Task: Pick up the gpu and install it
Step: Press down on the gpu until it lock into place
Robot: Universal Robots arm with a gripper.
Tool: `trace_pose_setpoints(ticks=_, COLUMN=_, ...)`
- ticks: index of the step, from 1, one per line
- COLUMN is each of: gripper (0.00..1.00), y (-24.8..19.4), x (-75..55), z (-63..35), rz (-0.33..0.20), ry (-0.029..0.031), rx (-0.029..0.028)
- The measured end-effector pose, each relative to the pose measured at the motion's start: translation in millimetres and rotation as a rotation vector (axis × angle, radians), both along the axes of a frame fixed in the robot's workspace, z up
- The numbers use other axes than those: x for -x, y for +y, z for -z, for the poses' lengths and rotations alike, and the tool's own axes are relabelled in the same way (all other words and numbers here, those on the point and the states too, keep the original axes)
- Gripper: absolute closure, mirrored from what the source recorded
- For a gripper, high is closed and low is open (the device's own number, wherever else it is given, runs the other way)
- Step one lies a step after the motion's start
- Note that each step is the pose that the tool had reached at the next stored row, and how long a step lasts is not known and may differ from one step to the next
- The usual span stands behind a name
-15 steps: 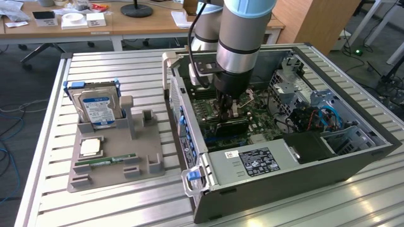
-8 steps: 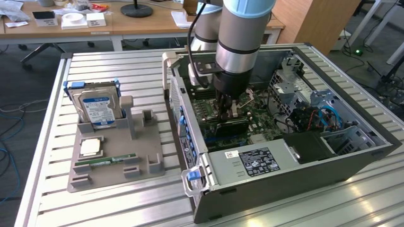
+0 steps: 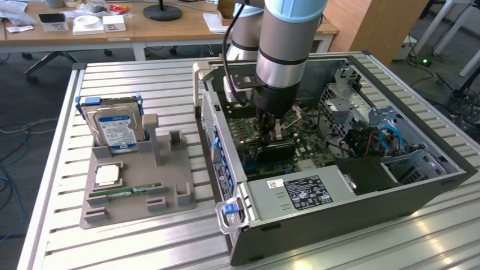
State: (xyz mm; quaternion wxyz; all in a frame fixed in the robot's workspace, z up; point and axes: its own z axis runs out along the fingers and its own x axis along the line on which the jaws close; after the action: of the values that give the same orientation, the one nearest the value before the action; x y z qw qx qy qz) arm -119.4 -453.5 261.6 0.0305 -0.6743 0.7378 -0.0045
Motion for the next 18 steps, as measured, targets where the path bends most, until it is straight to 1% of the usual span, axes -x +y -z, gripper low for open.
trace_pose_setpoints(ticks=7, gripper=0.89, y=0.0, x=0.0, z=0.0, rz=0.0, ry=0.0, rx=0.0)
trace_pose_setpoints(ticks=10, gripper=0.89, y=0.1, x=0.0, z=-1.7, rz=0.0, ry=-0.0007, rx=-0.0014)
trace_pose_setpoints(ticks=12, gripper=0.89, y=0.0, x=0.0, z=-6.9, rz=0.0, ry=0.0, rx=0.0)
trace_pose_setpoints(ticks=14, gripper=0.89, y=0.0, x=0.0, z=-13.2, rz=0.0, ry=-0.0001, rx=-0.0001)
trace_pose_setpoints(ticks=18, gripper=0.89, y=0.0, x=-0.8, z=-20.2, rz=0.0, ry=-0.0001, rx=-0.0001)
